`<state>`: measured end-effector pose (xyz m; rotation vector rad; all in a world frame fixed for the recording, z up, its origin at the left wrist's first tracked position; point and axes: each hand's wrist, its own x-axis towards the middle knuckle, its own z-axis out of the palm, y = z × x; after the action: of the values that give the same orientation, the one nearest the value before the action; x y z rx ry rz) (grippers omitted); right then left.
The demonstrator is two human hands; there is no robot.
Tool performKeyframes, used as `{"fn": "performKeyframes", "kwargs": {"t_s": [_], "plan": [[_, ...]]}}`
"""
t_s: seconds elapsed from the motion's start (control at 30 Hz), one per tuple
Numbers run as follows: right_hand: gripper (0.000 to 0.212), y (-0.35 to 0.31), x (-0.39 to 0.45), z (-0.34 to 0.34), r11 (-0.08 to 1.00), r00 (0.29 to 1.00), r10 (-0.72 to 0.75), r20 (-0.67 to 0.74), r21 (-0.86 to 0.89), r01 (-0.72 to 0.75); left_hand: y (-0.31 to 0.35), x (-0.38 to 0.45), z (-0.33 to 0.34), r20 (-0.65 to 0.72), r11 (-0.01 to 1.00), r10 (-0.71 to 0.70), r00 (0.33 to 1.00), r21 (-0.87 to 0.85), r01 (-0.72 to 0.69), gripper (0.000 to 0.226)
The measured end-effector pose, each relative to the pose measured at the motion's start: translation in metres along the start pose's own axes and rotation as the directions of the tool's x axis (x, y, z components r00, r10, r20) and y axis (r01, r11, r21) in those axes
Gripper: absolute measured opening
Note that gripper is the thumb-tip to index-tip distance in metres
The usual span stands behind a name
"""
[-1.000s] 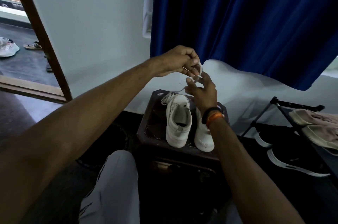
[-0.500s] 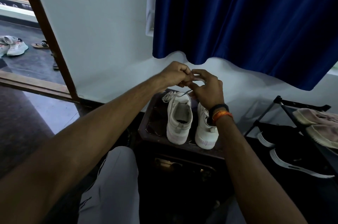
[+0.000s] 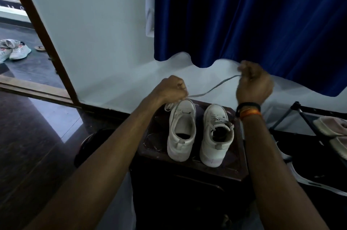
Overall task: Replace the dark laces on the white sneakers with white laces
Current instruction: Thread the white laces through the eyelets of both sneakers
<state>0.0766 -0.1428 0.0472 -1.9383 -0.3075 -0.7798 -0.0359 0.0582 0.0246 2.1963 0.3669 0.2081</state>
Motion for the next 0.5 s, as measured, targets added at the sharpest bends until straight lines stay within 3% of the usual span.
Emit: {"fn": "performKeyframes", "kwargs": {"t_s": [0.1,0.2,0.3,0.4,0.5], "plan": [[0.021,-0.006,0.021,-0.004,0.963,0.996,0.085,-0.028,0.260,-0.075,-0.020,0.008,0.007,0.032,0.980,-0.075,0.997,0.188,0.068,0.012],[0.025,-0.011,0.005,0.002,0.869,0.962,0.067,0.266,0.457,-0.187,-0.043,0.018,0.016,-0.002,0.958,-0.124,0.992,0.262,0.120,0.039],[0.027,-0.009,-0.024,0.012,0.880,0.799,-0.012,0.602,0.385,-0.277,-0.065,0.025,0.023,0.042,0.946,-0.219,0.975,0.254,0.201,0.065],[0.026,0.000,-0.047,0.026,0.951,0.664,-0.087,0.743,0.261,-0.167,-0.075,0.028,0.025,0.067,0.971,-0.228,0.971,0.083,0.222,0.056],[0.024,0.002,-0.065,0.037,0.991,0.609,-0.125,0.783,0.133,0.033,-0.078,0.025,0.027,0.003,0.968,-0.235,0.972,-0.086,0.235,0.037]]}}
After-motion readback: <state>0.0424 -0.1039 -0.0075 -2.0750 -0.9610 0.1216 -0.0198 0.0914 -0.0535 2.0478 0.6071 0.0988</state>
